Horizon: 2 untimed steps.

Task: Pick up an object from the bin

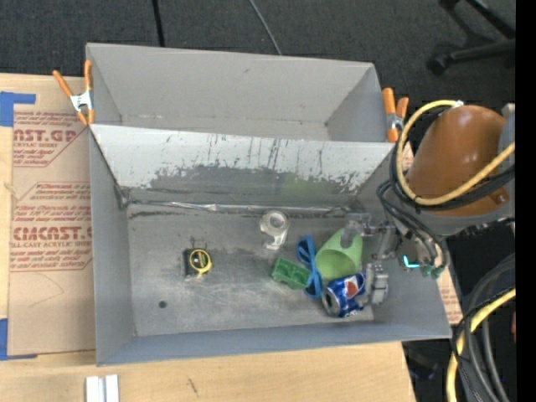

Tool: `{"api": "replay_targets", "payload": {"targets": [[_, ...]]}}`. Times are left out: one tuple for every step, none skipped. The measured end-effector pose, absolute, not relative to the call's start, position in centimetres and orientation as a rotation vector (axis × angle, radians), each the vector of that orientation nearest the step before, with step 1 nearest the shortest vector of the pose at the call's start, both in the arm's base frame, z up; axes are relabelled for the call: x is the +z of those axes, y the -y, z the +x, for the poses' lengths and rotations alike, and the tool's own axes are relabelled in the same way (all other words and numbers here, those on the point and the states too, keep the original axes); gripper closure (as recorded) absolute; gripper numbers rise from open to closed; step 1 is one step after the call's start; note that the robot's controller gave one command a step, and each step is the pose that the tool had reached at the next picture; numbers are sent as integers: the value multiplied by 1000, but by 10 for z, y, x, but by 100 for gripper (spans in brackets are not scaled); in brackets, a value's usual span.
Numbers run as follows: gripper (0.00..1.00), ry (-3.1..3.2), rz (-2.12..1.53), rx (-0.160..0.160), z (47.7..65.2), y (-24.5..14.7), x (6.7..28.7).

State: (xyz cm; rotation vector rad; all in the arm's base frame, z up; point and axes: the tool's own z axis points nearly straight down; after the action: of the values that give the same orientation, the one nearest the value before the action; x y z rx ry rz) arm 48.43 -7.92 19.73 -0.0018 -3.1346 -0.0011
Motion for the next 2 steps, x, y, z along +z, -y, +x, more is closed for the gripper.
{"api": "replay_targets", "payload": {"targets": [[100, 3142, 1, 1, 486, 79, 201], [0, 3142, 1, 1, 486, 79, 201]]}}
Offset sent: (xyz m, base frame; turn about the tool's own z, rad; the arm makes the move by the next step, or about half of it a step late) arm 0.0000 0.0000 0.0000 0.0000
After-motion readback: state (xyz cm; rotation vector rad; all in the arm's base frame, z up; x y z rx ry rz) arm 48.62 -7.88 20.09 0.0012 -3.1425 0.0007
